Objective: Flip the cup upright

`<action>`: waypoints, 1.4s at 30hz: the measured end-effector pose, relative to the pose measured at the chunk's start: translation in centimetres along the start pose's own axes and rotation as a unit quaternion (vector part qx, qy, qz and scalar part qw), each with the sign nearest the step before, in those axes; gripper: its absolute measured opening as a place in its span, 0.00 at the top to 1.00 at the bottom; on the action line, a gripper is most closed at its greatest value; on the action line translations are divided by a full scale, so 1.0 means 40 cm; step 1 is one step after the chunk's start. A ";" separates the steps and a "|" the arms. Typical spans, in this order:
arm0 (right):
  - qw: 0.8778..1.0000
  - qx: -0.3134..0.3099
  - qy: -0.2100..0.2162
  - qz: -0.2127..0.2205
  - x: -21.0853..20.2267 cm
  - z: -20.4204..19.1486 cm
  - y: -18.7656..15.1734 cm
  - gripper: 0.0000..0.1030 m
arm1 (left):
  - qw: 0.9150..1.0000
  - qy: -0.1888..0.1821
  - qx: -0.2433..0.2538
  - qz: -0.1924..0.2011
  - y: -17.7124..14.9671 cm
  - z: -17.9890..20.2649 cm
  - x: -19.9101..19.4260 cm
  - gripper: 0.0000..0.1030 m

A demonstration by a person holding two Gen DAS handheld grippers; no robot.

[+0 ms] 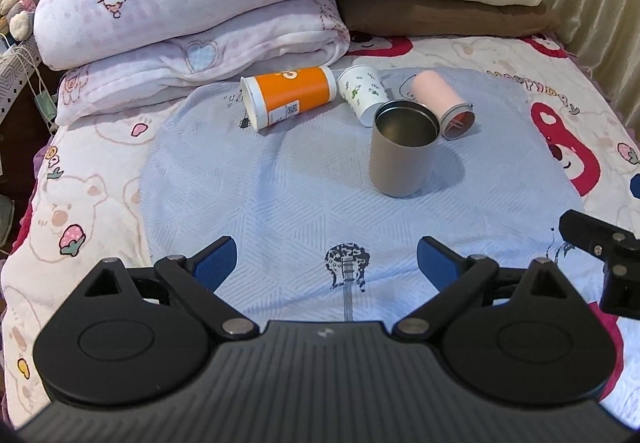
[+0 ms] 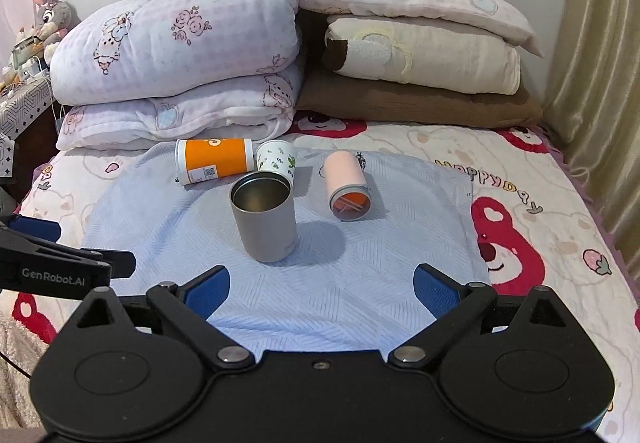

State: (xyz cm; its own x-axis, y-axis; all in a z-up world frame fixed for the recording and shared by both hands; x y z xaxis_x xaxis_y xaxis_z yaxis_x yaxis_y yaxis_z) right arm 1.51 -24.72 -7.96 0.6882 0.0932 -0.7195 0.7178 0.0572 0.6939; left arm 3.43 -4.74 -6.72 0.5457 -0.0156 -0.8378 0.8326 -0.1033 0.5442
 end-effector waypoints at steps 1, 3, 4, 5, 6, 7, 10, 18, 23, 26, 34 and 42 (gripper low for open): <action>1.000 0.001 -0.001 -0.001 0.002 0.000 -0.001 0.03 | 1.000 0.000 -0.001 -0.002 -0.002 -0.001 -0.001 0.05; 1.000 0.002 -0.004 -0.003 0.006 0.001 -0.003 0.03 | 1.000 0.004 -0.001 -0.006 -0.004 -0.005 -0.002 0.05; 1.000 0.003 -0.005 -0.003 0.007 0.003 -0.002 0.03 | 1.000 0.009 -0.001 -0.008 -0.005 -0.007 -0.003 0.05; 1.000 0.003 -0.006 -0.002 0.009 0.004 -0.003 0.03 | 1.000 0.016 -0.003 -0.009 -0.004 -0.010 -0.002 0.05; 1.000 0.003 -0.006 -0.003 0.012 0.004 -0.002 0.03 | 1.000 0.022 -0.006 -0.011 -0.004 -0.013 -0.003 0.05; 1.000 0.005 -0.007 -0.003 0.017 0.005 -0.001 0.03 | 1.000 0.025 -0.006 -0.013 -0.004 -0.013 -0.003 0.05; 1.000 0.014 -0.009 -0.001 0.023 0.008 0.004 0.03 | 1.000 0.023 -0.005 -0.017 -0.003 -0.013 -0.005 0.05; 1.000 0.015 -0.019 -0.003 0.025 0.014 -0.001 0.03 | 0.999 0.039 0.010 -0.016 -0.008 -0.005 -0.014 0.05; 1.000 0.017 -0.023 -0.003 0.015 0.019 -0.005 0.03 | 0.999 0.037 0.005 -0.017 -0.010 -0.011 -0.018 0.05; 0.999 0.017 -0.028 -0.005 0.012 0.021 -0.007 0.03 | 0.999 0.040 0.001 -0.017 -0.012 -0.021 -0.017 0.05; 0.999 0.019 -0.031 -0.010 0.011 0.023 -0.013 0.03 | 0.999 0.025 -0.033 -0.033 -0.023 -0.059 0.005 0.05; 0.999 0.016 -0.035 -0.012 0.011 0.021 -0.013 0.03 | 0.999 0.021 -0.029 -0.030 -0.025 -0.054 -0.003 0.05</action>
State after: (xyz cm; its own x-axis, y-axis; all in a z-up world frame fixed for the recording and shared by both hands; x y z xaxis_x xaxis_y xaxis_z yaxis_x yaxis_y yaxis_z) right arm 1.52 -25.56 -8.64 0.6754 0.0217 -0.7372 0.7367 0.0264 0.6757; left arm 2.74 -2.47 -7.08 0.4971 0.0306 -0.8672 0.8674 -0.0442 0.4956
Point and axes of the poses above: each gripper's, at about its wrist camera, not at the fingertips, and x roughly the way its jaws point, z to its right, y to its top, the point moved 7 cm from there along x, roughly the way its jaws point, and after that the axes turned 3 degrees about -z, right-handed, at the moved point
